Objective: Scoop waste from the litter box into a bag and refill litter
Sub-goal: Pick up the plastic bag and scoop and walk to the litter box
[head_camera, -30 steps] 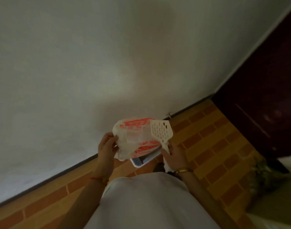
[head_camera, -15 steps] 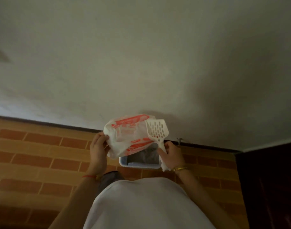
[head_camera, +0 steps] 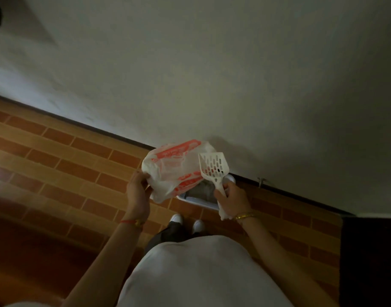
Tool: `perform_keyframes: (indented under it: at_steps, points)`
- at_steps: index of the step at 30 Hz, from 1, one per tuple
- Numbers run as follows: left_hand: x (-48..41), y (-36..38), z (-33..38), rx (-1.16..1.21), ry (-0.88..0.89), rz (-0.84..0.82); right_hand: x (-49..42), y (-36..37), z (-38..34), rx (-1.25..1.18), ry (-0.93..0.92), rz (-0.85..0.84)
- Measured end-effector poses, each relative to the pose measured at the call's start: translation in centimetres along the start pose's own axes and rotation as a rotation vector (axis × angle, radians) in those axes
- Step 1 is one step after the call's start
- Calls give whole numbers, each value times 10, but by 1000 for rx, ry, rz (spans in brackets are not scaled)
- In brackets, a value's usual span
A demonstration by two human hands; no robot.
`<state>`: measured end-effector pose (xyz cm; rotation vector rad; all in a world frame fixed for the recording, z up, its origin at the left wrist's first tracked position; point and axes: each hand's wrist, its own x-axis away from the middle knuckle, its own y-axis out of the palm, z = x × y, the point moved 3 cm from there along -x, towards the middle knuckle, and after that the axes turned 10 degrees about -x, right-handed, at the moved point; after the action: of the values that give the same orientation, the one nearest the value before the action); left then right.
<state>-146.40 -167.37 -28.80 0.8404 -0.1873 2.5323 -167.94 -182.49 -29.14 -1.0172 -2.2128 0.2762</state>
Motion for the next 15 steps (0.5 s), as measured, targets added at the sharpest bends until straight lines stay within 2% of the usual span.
perform_keyframes:
  at_steps: [9,15]
  points:
    - [-42,-1,-15,46,-148,56,-43,32,-5,31,89,-89]
    - [-89,-5,-40,83,-229,84,-101,67,13,75,83,-151]
